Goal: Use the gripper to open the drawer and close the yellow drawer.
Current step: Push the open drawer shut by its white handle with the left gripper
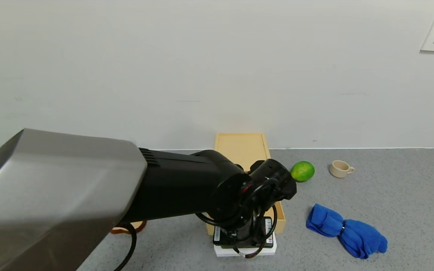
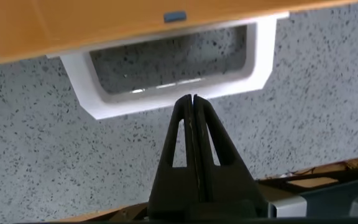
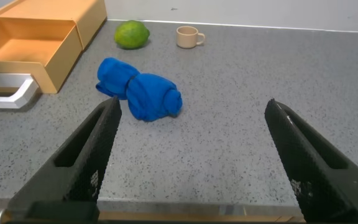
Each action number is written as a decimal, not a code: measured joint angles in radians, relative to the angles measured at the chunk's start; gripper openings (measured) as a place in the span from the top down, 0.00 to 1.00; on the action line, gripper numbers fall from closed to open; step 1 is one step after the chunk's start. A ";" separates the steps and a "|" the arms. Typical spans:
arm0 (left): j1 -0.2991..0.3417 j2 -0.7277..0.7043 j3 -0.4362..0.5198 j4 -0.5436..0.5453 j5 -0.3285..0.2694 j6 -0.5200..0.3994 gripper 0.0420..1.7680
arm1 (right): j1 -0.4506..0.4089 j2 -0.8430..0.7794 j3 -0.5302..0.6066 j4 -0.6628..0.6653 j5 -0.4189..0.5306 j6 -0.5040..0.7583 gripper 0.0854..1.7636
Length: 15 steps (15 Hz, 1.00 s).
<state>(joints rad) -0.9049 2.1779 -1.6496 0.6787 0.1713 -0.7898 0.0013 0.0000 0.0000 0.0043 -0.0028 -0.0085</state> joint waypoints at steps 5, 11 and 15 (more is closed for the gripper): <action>0.013 0.052 -0.033 0.038 0.010 -0.035 0.96 | 0.000 0.000 0.000 0.000 0.000 0.000 0.04; 0.029 0.083 -0.076 0.074 0.013 -0.056 0.96 | 0.000 0.000 0.000 0.000 0.000 0.000 0.04; 0.043 0.101 -0.101 0.073 0.017 -0.060 0.96 | 0.000 0.000 0.000 0.000 0.000 0.000 0.04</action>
<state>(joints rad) -0.8619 2.2787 -1.7506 0.7515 0.1881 -0.8496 0.0013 0.0000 0.0000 0.0043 -0.0028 -0.0089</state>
